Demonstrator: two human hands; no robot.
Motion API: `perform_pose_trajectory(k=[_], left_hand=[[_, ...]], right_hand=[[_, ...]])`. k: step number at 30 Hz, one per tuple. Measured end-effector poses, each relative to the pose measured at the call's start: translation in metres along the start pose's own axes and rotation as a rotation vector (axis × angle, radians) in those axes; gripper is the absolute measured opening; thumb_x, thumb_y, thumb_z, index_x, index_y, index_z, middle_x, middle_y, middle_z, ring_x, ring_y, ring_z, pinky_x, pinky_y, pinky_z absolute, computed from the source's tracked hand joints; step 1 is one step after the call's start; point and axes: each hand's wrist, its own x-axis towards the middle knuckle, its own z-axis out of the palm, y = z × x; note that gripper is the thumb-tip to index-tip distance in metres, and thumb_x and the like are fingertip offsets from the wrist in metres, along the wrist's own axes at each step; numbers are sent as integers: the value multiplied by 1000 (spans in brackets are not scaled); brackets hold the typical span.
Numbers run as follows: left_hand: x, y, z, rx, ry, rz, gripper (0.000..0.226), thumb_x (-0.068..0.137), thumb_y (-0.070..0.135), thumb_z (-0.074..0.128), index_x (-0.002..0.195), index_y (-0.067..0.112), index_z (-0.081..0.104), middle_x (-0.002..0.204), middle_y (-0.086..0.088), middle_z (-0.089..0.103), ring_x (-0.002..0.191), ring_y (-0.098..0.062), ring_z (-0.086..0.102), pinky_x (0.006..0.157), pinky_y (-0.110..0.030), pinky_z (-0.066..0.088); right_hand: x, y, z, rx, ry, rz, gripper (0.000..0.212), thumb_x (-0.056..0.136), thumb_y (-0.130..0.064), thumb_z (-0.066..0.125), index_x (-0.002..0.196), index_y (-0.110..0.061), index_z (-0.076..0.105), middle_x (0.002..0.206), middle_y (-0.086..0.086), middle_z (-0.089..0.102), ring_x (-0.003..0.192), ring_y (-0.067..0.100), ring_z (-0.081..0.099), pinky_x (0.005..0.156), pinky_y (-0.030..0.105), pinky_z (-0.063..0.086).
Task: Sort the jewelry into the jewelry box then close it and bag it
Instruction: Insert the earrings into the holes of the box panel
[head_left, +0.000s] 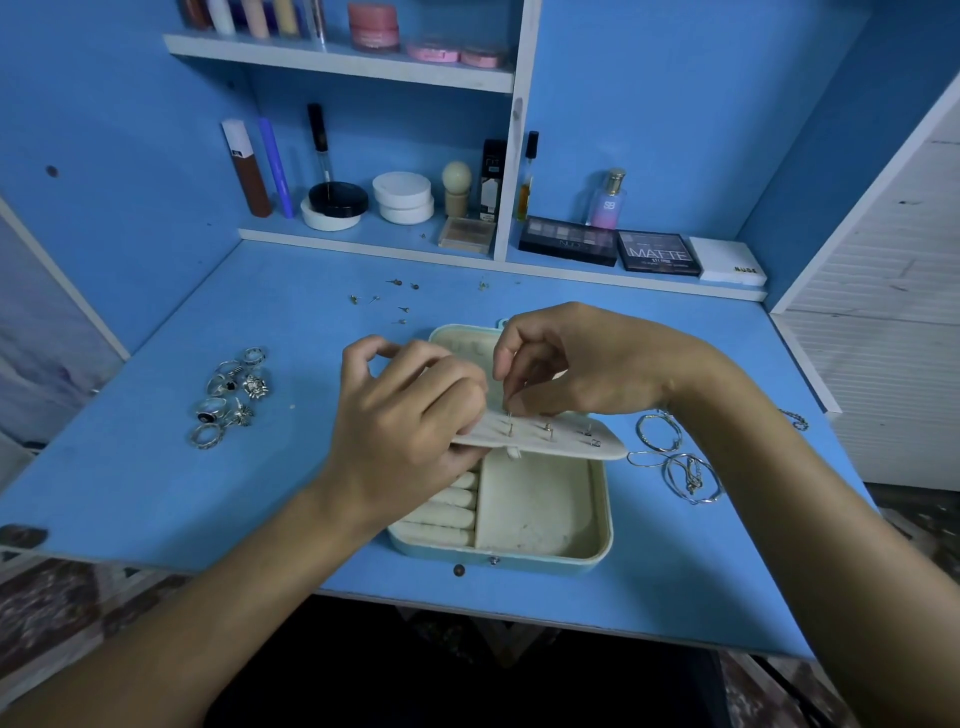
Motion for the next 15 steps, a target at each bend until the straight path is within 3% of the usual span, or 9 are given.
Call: perform_pose_trajectory(k=[4,7,10,13,15], left_hand=[[0,0,-1,10,-11,-4,33,86,20,64,75,23,33,80,7,69,78,-20,65,77,-42,38],[0,0,-1,5,-18,-13,37,82,18,69,75,23,33,80,7,69,79,-18,64,77,-42,37],[1,0,-1,0,-23,-19,35,82,16,66,75,23,33,80,7,69,80,-18,64,77,-42,37],[1,0,-2,1,-31,-15,33,82,14,64,75,23,33,79,7,69,80,-19,64,77,-42,37],[1,0,-2,3,-30,-14,35,80,13,66,75,23,33,79,7,69,79,-19,63,77,-42,37]], right_hand=[[0,-3,0,-38,-17,2,23,84,-8,74,98,-22,64,88,-6,76,88,23,70,88,40,57],[0,-6,0,-41,-23,19,24,84,-10,74,101,-25,63,89,-7,75,84,17,69,77,34,55],[0,-9,-1,-30,-27,28,27,85,-9,71,104,-26,61,89,-9,74,79,22,66,64,36,51],[0,-11,-1,-36,-34,29,28,85,-7,69,105,-25,60,87,-9,73,75,18,64,62,36,50],[0,-12,-1,-53,-38,25,29,85,-7,69,105,-25,60,86,-9,73,78,23,66,64,44,52]])
